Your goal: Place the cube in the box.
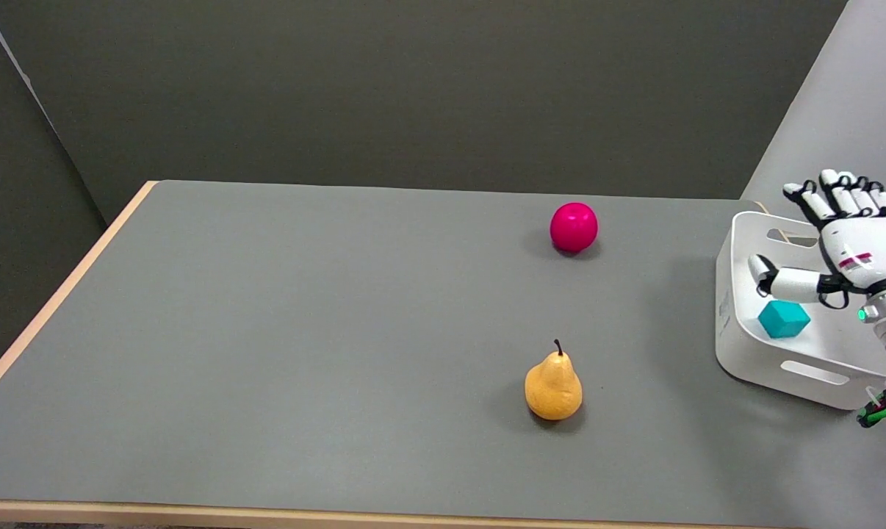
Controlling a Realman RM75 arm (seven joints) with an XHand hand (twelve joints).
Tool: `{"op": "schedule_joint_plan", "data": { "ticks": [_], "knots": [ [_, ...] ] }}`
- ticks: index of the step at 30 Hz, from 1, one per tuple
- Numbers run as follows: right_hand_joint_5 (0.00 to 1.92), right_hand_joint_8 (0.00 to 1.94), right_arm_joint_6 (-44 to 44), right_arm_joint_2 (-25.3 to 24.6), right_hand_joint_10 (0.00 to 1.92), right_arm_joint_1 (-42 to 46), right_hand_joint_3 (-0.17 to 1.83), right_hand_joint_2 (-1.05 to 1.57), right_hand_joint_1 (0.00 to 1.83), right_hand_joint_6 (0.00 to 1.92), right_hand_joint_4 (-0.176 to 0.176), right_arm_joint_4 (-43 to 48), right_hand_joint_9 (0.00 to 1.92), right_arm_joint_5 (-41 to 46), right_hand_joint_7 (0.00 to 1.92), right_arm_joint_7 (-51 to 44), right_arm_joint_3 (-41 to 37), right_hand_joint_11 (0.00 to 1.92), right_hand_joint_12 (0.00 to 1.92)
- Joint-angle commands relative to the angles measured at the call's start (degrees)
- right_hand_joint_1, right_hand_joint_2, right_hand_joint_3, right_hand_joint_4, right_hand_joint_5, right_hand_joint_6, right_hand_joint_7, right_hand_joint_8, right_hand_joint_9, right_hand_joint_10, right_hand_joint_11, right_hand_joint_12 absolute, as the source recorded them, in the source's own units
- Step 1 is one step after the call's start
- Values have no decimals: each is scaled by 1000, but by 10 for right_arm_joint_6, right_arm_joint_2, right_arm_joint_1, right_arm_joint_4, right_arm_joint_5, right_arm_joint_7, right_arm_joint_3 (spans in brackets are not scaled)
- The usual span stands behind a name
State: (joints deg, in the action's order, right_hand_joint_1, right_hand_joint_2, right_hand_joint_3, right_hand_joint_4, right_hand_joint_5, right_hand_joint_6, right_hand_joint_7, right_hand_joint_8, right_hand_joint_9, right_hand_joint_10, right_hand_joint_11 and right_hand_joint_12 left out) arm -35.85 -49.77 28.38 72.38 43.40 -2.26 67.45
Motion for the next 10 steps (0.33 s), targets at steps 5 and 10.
{"op": "schedule_joint_plan", "data": {
  "ticks": [5,10],
  "knots": [
    [7,-1,-183,22,-1,-13,892,592,274,194,118,60,-1,-33,-1,165,-13,-1,15],
    [39,-1,-139,35,-1,-37,969,581,204,257,112,163,-1,-63,-1,208,53,-1,319]
  ]
}}
